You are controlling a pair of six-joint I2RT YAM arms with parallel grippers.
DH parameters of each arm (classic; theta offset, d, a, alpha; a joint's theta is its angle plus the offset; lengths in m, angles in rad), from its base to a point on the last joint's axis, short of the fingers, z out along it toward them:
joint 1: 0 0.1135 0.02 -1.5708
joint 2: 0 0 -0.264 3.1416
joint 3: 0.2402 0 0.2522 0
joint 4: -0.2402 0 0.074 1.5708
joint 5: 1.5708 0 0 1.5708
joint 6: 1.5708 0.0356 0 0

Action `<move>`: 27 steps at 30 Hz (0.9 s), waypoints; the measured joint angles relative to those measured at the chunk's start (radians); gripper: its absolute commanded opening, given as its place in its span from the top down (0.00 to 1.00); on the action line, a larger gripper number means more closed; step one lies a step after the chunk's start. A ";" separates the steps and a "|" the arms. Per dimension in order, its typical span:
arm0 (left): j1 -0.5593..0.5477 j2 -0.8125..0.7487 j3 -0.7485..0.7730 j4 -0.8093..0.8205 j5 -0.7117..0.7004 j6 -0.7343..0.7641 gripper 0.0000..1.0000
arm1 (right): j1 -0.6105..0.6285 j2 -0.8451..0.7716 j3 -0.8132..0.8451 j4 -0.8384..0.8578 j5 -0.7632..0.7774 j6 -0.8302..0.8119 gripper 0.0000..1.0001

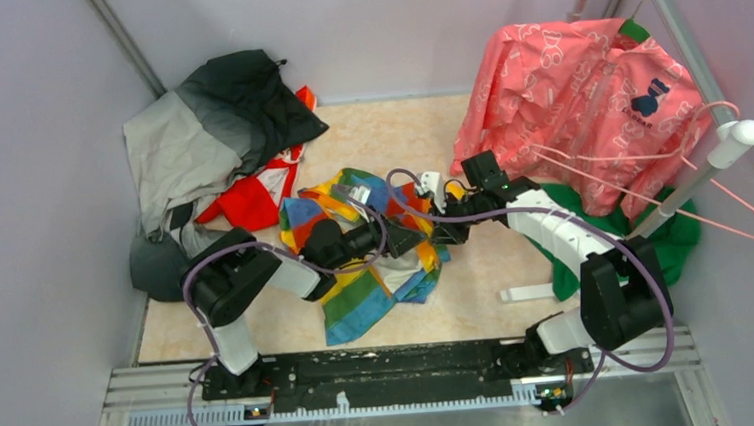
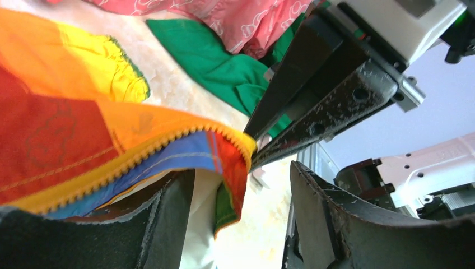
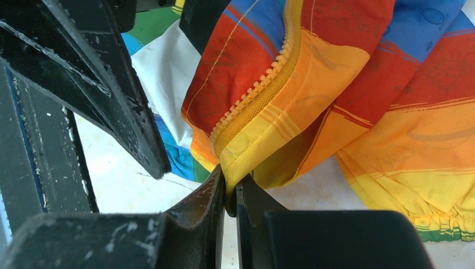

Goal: Zip up the jacket
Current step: Adjust the jacket at the center of the board.

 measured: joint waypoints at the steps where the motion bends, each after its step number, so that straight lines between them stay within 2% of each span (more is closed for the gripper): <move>1: 0.002 0.003 0.013 -0.002 0.009 -0.002 0.36 | 0.000 0.000 0.000 0.000 -0.006 -0.001 0.89; 3: 0.005 0.010 0.042 -0.007 0.024 -0.006 0.51 | 0.000 0.000 0.000 -0.001 -0.018 -0.006 0.89; 7: 0.027 0.031 0.088 -0.011 0.061 -0.028 0.97 | 0.000 -0.006 0.000 -0.003 -0.038 -0.008 0.85; 8: 0.037 0.040 0.097 -0.009 0.072 -0.038 1.00 | -0.001 -0.010 0.000 -0.003 -0.043 -0.007 0.81; 12: 0.087 0.076 0.108 0.025 0.113 -0.084 1.00 | -0.016 -0.019 0.000 -0.001 -0.071 0.002 0.60; 15: 0.127 0.096 0.110 0.070 0.128 -0.118 1.00 | -0.034 -0.019 0.000 0.002 -0.092 0.015 0.50; 21: 0.184 0.126 0.135 0.174 0.147 -0.171 1.00 | -0.043 -0.019 -0.012 0.057 -0.126 0.077 0.41; 27: 0.203 0.145 0.163 0.183 0.151 -0.208 1.00 | -0.043 -0.012 -0.068 0.183 -0.116 0.203 0.41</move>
